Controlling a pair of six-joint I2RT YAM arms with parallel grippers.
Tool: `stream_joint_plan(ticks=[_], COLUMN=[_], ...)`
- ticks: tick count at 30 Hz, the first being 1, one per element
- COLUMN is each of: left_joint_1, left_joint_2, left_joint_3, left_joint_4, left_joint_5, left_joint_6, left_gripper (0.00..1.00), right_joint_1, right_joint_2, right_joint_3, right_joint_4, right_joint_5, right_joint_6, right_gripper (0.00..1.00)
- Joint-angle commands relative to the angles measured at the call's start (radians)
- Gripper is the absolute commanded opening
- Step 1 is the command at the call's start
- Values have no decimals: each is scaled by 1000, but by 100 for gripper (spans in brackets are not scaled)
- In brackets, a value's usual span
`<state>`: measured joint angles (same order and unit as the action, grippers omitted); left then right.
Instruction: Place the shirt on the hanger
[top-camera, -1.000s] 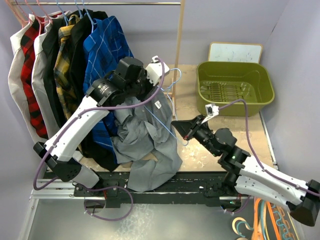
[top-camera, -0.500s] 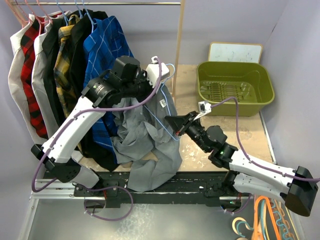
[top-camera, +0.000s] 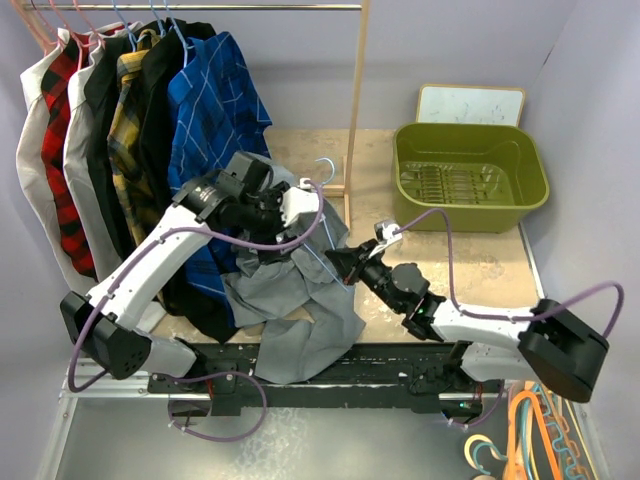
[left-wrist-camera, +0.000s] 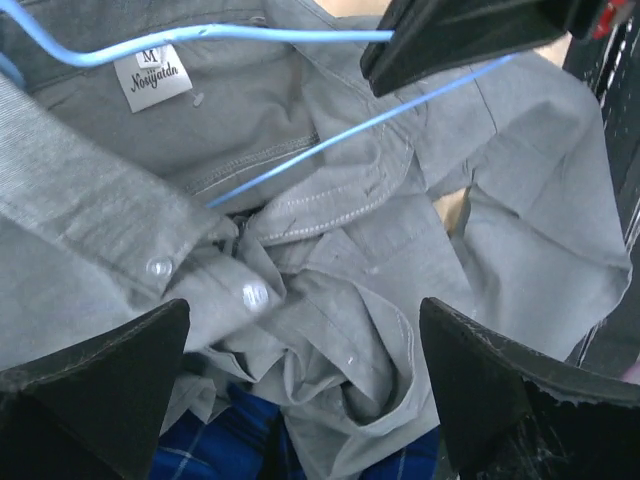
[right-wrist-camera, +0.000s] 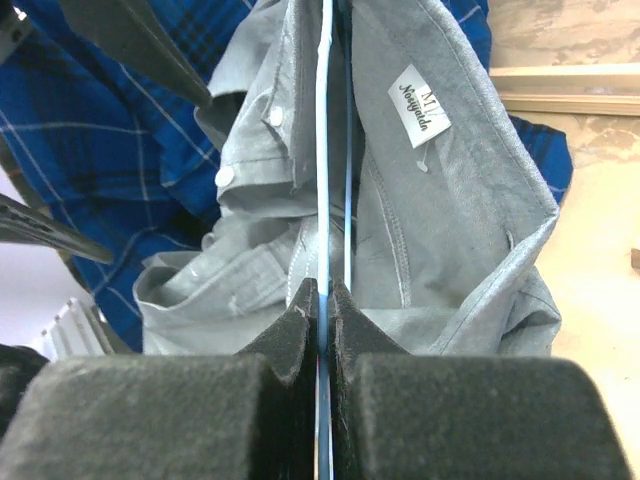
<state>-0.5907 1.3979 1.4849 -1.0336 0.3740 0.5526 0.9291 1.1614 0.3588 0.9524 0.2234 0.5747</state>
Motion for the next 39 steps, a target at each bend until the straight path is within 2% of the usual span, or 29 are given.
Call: stream_joint_plan(ticks=[1, 4, 7, 14, 16, 19, 23, 24, 28, 31, 35, 37, 39], left_joint_1=[108, 203, 312, 319, 319, 317, 317, 318, 316, 316, 313, 313, 312], left_joint_2=[-52, -2, 67, 265, 323, 398, 444, 450, 467, 481, 497, 505, 514], left_joint_3=[16, 121, 215, 460, 538, 615, 651, 649, 635, 623, 596, 585, 583], left_joint_4=[-24, -88, -173, -385, -442, -484, -478, -473, -425, -415, -391, -386, -386], left_joint_5=[185, 295, 522, 577, 614, 671, 702, 707, 700, 685, 653, 637, 628], left_joint_6=[217, 344, 520, 900, 956, 962, 961, 962, 936, 933, 931, 934, 935], left_gripper=[99, 99, 99, 100, 98, 83, 58, 55, 59, 69, 77, 78, 74], right_joint_1=[-3, -3, -3, -3, -3, -3, -3, -3, -3, -3, -3, -3, -3], right_joint_2=[78, 125, 170, 216, 216, 216, 215, 213, 205, 201, 201, 201, 201], right_joint_3=[-12, 15, 22, 19, 18, 16, 8, 5, -4, -4, 2, 5, 7], right_joint_4=[357, 374, 407, 431, 433, 437, 444, 444, 444, 446, 439, 438, 437], right_joint_5=[-3, -39, -62, -94, -96, -102, -105, -104, -99, -99, -107, -111, -113], right_joint_6=[-103, -131, -153, -172, -173, -171, -169, -169, -171, -170, -170, -171, -173], right_gripper=[0, 0, 0, 0, 0, 0, 0, 0, 0, 0, 0, 0, 0])
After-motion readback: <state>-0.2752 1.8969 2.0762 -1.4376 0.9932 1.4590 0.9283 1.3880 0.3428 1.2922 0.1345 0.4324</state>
